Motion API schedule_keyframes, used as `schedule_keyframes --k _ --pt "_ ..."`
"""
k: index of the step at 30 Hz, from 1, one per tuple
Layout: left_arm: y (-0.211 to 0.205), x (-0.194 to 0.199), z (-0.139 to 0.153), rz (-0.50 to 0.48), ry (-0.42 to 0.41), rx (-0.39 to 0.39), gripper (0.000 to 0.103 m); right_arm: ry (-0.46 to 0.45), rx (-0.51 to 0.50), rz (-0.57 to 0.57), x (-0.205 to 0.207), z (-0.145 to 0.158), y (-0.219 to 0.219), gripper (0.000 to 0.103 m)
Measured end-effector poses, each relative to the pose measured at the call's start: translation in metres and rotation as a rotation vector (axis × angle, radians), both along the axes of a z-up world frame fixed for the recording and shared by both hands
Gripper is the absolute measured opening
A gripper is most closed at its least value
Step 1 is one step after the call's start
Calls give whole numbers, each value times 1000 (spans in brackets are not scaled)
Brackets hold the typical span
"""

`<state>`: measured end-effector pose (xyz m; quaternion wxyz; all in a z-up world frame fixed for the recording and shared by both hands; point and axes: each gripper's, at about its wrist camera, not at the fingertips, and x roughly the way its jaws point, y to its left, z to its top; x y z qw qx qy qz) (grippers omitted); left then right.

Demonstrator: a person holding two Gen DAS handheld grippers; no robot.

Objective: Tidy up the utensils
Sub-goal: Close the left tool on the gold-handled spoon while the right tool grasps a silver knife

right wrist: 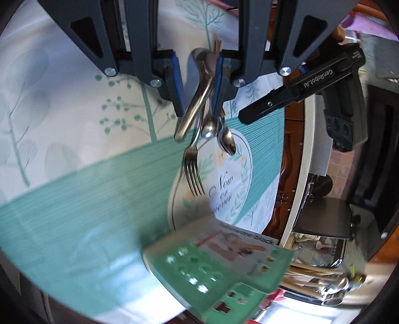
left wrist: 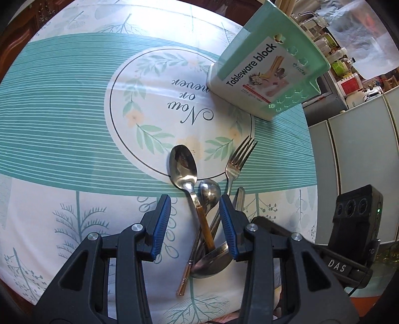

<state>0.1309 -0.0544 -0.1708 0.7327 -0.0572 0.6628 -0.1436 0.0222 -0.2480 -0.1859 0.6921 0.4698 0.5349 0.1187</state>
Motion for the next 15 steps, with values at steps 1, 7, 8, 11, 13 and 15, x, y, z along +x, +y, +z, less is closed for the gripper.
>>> schedule_keyframes --k 1,7,8,11,13,15 --pt "-2 1 -2 3 7 -1 37 7 19 0 -1 -3 0 22" --pt "-11 6 -12 19 41 -3 34 51 122 8 1 -20 6 22" --pt "-11 6 -13 23 49 -5 33 55 135 7 1 -23 7 22" --pt "-12 8 -19 34 73 -3 28 68 168 4 3 -30 8 22" --pt "-12 9 -23 44 89 0 27 74 201 5 5 -35 11 22" --pt "-12 11 -25 51 90 1 25 74 236 5 6 -39 13 22"
